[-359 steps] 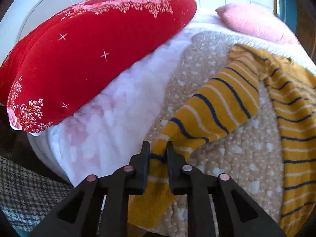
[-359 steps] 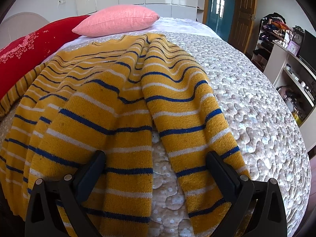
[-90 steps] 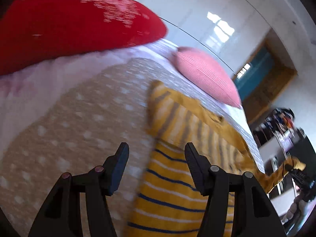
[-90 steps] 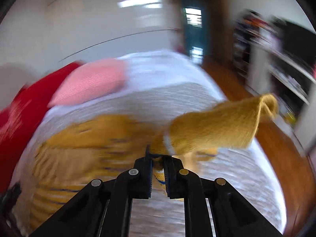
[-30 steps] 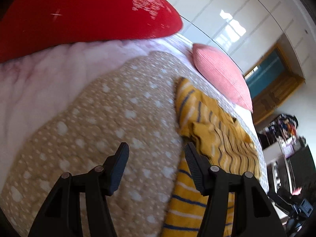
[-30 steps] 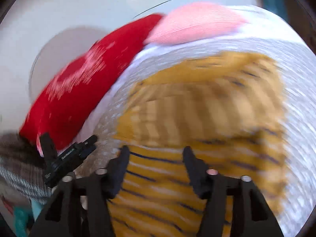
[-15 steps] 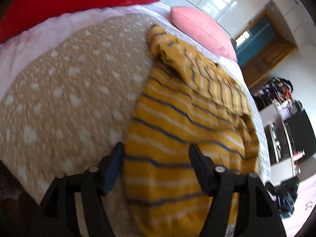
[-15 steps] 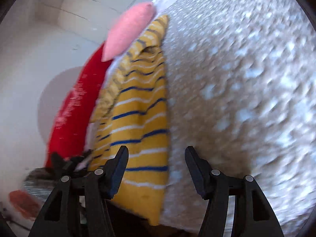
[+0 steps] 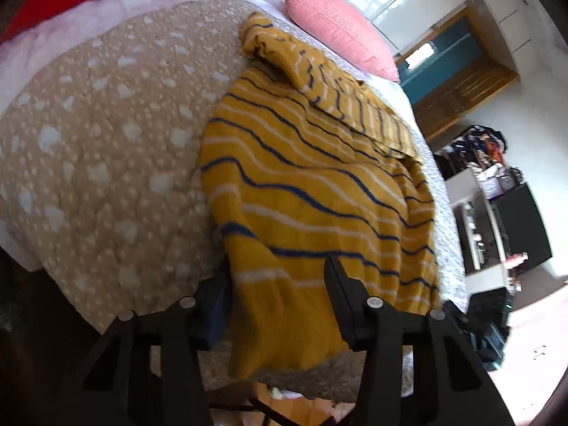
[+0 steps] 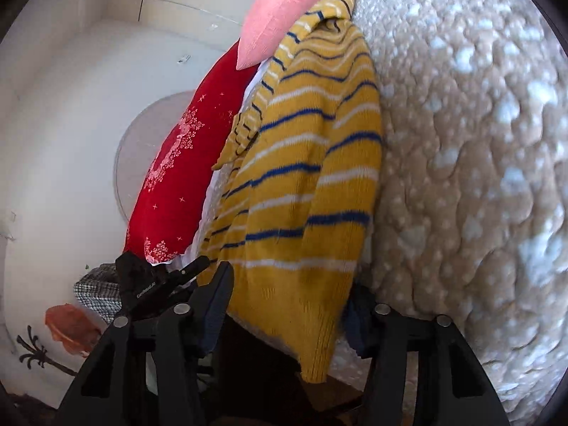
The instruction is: Fold small clothes
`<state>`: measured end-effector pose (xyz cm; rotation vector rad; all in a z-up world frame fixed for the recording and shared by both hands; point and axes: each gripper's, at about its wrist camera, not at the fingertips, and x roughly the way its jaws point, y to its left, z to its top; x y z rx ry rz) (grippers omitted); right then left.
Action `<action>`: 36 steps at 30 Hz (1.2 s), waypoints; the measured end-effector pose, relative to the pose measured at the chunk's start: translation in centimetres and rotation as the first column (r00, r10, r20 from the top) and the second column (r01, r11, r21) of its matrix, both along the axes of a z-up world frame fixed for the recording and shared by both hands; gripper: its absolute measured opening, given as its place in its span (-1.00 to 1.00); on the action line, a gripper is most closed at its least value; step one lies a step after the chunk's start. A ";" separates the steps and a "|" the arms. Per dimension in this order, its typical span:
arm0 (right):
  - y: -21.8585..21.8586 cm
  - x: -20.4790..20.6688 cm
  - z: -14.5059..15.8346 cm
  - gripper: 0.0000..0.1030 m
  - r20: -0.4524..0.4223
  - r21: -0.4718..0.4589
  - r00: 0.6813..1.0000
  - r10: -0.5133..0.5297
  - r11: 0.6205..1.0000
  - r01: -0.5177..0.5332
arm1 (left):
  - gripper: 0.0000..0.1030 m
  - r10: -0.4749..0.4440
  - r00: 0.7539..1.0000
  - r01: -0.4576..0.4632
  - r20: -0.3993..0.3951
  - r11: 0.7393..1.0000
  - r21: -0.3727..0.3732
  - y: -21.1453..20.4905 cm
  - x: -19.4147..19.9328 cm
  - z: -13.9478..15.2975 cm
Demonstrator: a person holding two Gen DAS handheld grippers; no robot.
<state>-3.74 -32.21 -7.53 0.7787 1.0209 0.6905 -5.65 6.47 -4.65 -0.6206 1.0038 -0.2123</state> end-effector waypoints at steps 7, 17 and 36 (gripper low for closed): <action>0.5 0.8 -0.5 -0.50 -0.021 -0.009 0.999 -0.035 0.999 0.035 | 0.19 -0.002 1.000 0.002 -0.011 1.000 0.010 -1.6 0.8 -0.1; -0.9 -0.8 2.1 -0.79 0.027 -0.051 1.000 -0.009 0.999 0.010 | -0.85 0.019 0.999 -0.017 -0.030 0.999 0.046 -1.9 -2.0 3.1; -4.2 -7.1 5.8 -0.86 0.090 -0.060 0.996 0.018 0.998 -0.013 | -0.85 -0.016 1.000 0.016 0.011 0.998 -0.053 -1.4 -4.9 5.5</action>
